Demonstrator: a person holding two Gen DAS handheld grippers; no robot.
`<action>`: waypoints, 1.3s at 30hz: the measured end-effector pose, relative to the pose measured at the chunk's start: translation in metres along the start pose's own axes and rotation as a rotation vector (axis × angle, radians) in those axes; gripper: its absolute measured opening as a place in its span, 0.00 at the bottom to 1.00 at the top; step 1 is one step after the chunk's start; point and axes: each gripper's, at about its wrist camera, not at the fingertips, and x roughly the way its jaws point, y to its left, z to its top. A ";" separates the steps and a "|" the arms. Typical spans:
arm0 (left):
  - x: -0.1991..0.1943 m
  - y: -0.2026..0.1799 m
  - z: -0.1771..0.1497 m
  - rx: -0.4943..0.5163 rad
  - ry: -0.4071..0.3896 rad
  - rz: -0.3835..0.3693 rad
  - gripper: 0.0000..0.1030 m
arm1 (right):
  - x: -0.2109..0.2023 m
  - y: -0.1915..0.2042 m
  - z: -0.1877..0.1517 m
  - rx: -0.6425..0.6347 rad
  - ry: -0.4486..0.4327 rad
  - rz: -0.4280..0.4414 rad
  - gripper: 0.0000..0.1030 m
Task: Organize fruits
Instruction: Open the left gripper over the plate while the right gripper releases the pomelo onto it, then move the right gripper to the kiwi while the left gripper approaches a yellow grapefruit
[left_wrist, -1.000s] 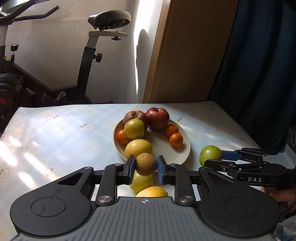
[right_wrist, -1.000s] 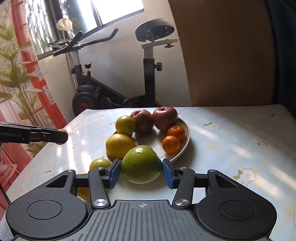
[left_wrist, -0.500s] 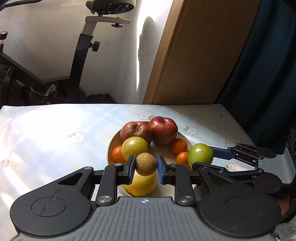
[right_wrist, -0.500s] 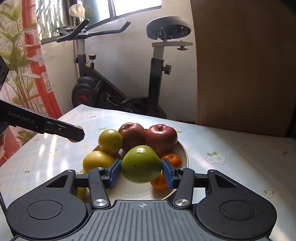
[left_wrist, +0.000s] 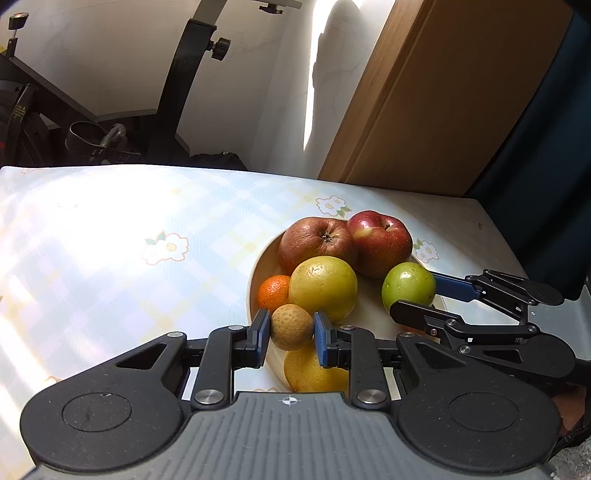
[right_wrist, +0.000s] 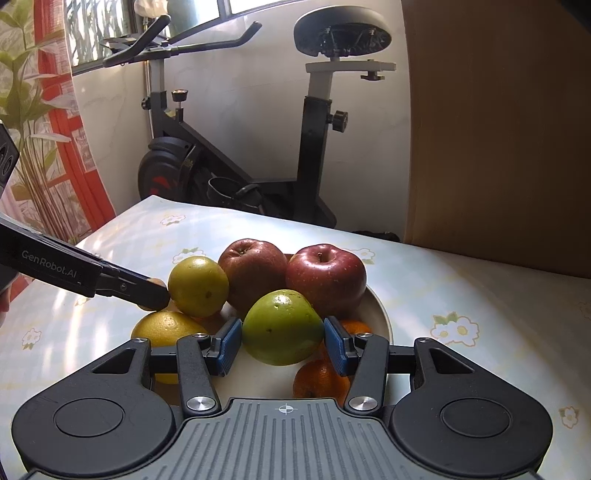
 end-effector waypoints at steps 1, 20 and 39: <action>0.001 0.001 0.001 -0.002 0.000 -0.005 0.26 | 0.001 0.000 0.000 -0.004 -0.003 0.002 0.44; -0.001 0.017 -0.003 -0.057 -0.008 -0.040 0.28 | 0.001 0.017 0.005 -0.049 0.014 -0.021 0.43; -0.061 0.009 -0.040 0.026 -0.065 0.029 0.28 | -0.054 0.018 -0.028 0.119 -0.031 -0.049 0.43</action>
